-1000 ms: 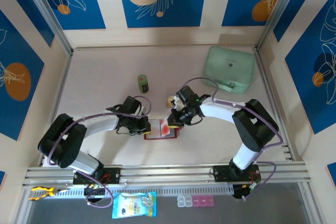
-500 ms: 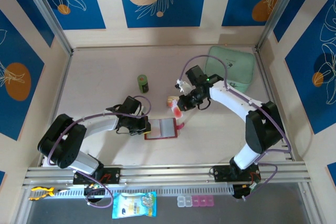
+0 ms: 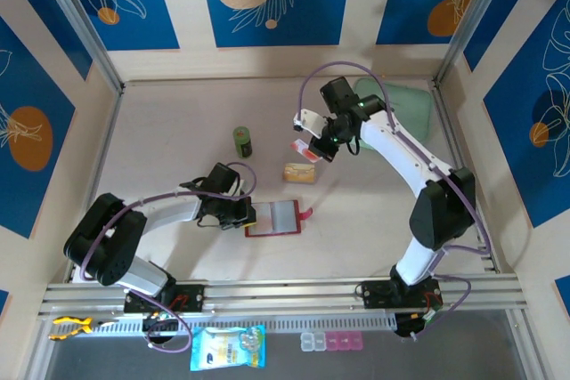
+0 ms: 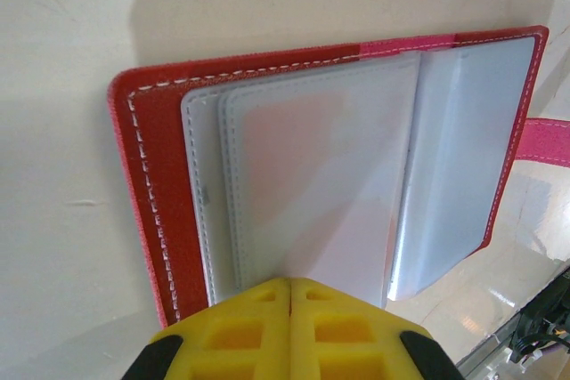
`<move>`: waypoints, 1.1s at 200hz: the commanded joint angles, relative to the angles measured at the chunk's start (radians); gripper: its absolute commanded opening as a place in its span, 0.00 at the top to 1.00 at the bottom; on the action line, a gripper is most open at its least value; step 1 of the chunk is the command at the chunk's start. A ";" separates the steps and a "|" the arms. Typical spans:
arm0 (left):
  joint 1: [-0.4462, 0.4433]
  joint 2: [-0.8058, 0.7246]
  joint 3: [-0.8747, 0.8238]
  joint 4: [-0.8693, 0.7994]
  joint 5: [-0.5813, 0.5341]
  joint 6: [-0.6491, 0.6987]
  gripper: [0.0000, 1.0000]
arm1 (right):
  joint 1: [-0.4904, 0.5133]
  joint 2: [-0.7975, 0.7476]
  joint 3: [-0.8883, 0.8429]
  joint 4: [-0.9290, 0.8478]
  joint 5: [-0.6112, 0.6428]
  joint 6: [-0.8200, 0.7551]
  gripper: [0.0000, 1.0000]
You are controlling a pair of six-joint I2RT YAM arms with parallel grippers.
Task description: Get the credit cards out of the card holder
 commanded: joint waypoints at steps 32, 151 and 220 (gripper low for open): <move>-0.004 0.006 -0.003 0.009 0.007 -0.005 1.00 | -0.014 0.192 0.253 -0.246 0.000 -0.237 1.00; -0.005 0.015 0.005 -0.003 0.006 -0.012 0.99 | -0.038 0.496 0.522 -0.380 -0.076 -0.292 1.00; -0.005 0.014 0.009 -0.015 0.004 -0.003 0.99 | -0.048 0.489 0.498 -0.281 -0.031 -0.216 0.75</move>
